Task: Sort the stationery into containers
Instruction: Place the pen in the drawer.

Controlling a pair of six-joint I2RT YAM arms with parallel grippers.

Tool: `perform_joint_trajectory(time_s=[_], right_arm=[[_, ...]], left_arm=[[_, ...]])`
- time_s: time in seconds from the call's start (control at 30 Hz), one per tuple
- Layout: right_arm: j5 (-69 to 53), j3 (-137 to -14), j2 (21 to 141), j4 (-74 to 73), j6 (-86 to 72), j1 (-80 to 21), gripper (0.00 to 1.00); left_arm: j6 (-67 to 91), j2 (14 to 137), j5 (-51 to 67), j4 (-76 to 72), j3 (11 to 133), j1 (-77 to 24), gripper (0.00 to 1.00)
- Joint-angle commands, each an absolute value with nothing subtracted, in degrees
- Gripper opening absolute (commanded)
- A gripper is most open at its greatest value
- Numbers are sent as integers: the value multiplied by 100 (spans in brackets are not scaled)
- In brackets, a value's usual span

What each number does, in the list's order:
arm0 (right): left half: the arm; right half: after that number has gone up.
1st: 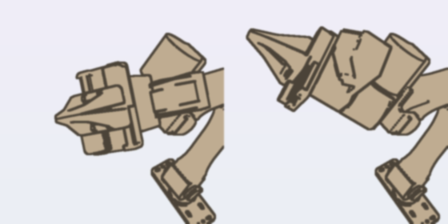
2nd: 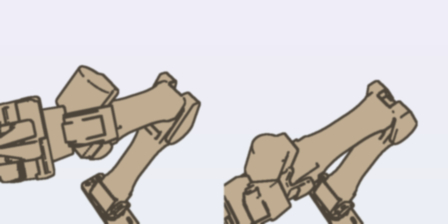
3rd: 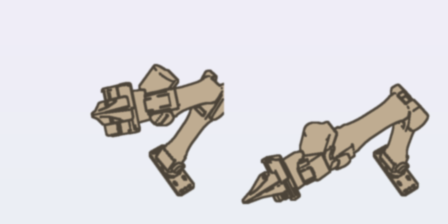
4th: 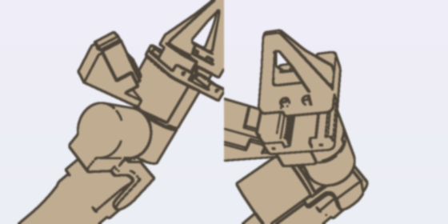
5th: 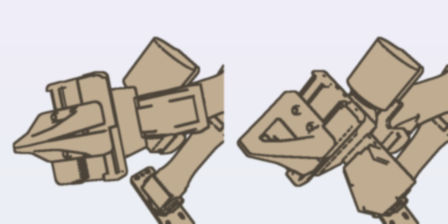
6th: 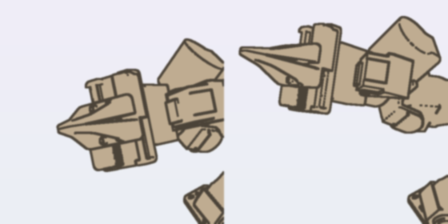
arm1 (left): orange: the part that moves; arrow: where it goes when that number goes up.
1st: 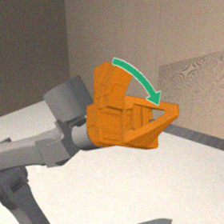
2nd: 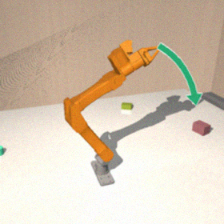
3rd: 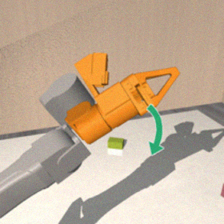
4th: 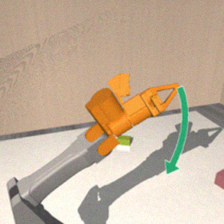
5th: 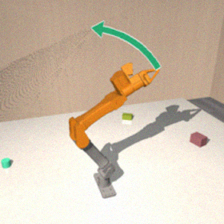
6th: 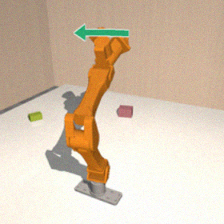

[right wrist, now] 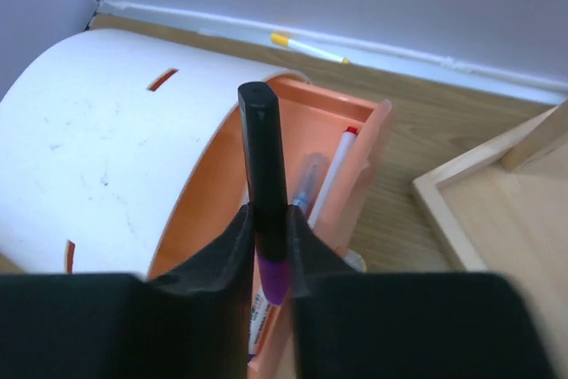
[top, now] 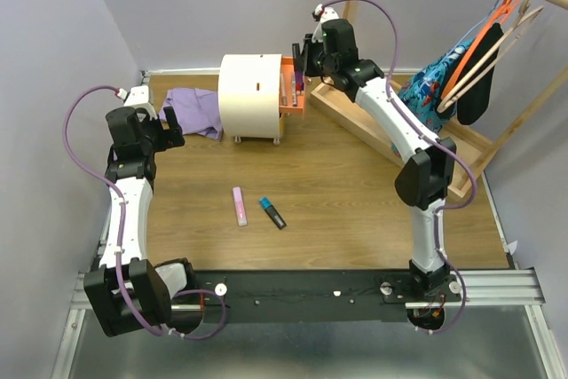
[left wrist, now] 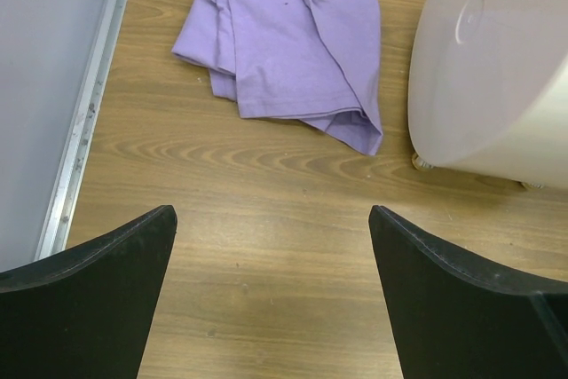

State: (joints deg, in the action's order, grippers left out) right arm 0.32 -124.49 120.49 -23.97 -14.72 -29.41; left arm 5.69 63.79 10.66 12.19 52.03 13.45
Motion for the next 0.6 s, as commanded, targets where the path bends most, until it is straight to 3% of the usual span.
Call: perform_joint_trajectory(time_s=[0.0,0.2,0.3,0.57], right_arm=[[-421,-12876,12155,-2593,-1696,-3015,33],[-528,-12332,11515,-2434,-1679,-3015,50],[-545,-12112,11014,-2663,-1635,-3015,50],[-1240,-8890,9106,-3032,-871,-3708,50]], left_arm=[[642,6398,1239,1195,5291,1424,99],[694,6477,1274,1081,5247,1459,99],[721,6469,1257,1090,5264,1459,99],[422,6197,1362,1739,5528,1459,99]])
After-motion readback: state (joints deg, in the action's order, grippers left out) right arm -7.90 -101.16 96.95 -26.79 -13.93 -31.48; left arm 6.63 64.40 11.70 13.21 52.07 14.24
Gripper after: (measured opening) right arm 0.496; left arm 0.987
